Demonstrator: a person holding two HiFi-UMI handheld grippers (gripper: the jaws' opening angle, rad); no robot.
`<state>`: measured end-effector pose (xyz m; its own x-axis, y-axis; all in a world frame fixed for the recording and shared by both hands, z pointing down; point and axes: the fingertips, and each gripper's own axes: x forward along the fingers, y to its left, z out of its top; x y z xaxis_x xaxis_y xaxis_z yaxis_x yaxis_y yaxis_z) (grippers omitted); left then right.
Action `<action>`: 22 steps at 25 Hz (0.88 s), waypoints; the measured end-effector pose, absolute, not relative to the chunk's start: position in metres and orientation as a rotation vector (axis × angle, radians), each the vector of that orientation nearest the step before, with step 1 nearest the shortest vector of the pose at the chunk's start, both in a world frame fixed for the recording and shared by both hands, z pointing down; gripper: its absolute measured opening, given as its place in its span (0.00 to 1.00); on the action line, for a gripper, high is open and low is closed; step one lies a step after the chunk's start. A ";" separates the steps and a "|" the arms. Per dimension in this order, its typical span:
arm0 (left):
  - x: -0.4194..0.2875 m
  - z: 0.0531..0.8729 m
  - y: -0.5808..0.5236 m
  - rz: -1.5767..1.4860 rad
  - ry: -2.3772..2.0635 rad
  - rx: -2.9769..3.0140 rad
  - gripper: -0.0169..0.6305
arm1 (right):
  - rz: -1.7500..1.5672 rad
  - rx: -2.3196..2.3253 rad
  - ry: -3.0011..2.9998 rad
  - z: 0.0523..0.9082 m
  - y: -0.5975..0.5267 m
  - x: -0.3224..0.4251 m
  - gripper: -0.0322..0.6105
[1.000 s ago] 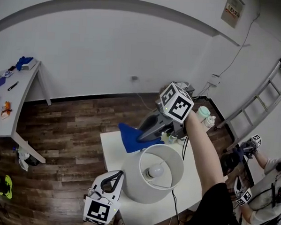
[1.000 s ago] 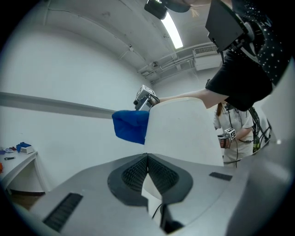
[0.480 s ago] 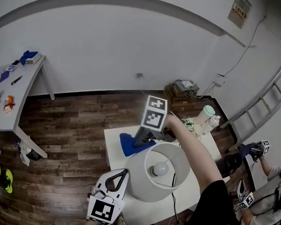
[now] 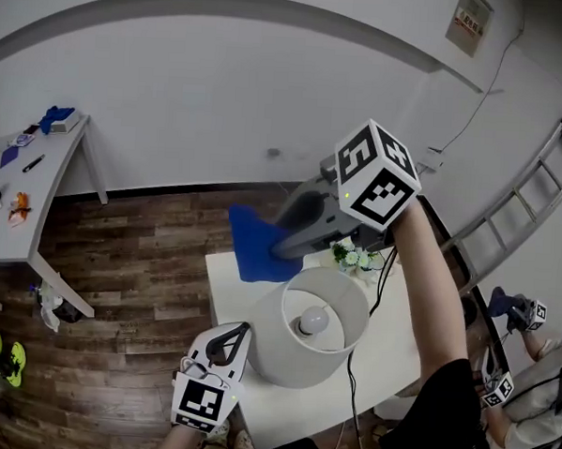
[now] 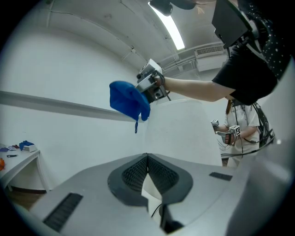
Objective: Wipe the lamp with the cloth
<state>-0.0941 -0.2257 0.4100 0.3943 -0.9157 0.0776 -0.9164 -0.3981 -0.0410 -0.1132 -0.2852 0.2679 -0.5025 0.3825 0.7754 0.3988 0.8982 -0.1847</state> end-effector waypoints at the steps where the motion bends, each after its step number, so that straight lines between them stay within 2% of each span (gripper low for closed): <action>1: -0.094 0.410 -0.226 0.135 -1.723 2.614 0.04 | -0.077 -0.576 -2.120 0.262 -0.270 -0.110 0.17; 5: -0.099 0.411 -0.223 0.122 -1.740 2.587 0.04 | -0.265 -0.581 -1.913 0.275 -0.218 -0.101 0.17; 9: -0.105 0.419 -0.215 0.128 -1.739 2.567 0.04 | -0.559 -0.364 -1.775 0.300 -0.190 -0.106 0.17; 13: -0.112 0.426 -0.213 0.089 -1.723 2.533 0.04 | -0.863 -0.077 -1.558 0.327 -0.186 -0.101 0.17; 22: -0.136 0.448 -0.201 0.100 -1.733 2.475 0.04 | -1.346 0.255 -1.047 0.385 -0.182 -0.095 0.17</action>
<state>-0.1362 -0.2007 0.4478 0.3425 -0.9316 0.1217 -0.9394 -0.3377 0.0591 -0.0947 -0.1819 0.3845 -0.1278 -0.8750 0.4670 0.6679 0.2722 0.6927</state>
